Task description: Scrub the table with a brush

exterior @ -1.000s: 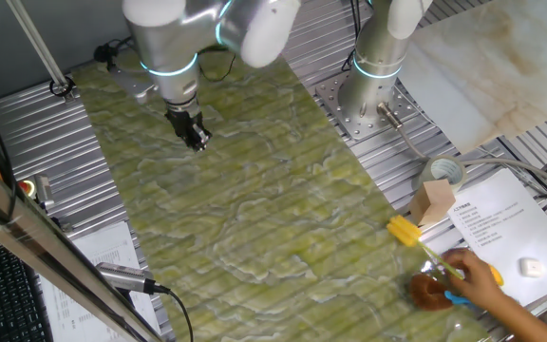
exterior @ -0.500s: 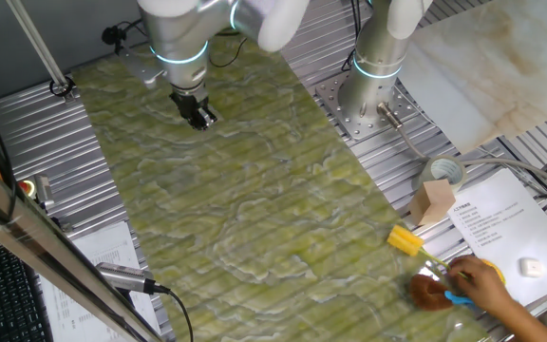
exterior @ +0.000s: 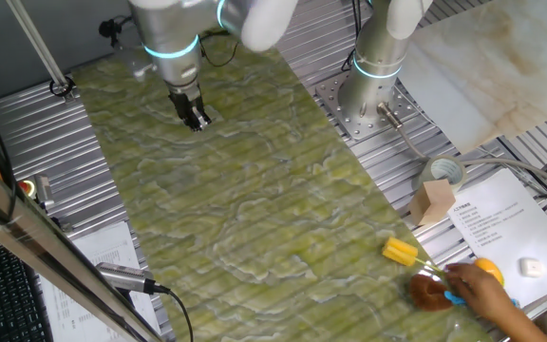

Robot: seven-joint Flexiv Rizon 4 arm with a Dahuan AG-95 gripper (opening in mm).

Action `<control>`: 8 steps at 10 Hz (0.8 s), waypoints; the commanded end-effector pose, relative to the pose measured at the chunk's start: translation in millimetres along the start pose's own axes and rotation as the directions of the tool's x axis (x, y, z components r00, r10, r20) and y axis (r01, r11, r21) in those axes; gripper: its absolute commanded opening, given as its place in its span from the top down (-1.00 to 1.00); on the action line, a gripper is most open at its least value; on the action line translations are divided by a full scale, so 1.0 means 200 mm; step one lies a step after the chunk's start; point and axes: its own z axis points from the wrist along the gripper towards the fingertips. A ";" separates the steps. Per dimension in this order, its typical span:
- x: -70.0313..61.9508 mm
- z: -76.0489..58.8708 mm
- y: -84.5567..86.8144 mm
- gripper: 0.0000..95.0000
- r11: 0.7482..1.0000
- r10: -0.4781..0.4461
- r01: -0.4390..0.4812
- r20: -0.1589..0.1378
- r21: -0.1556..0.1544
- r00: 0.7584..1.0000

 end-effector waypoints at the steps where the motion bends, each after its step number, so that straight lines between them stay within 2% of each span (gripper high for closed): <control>1: -0.01 0.01 0.00 1.00 0.999 -0.050 0.050 -0.001 -0.012 0.999; 8: -0.01 0.02 0.00 1.00 0.999 -0.048 0.048 -0.002 -0.015 0.999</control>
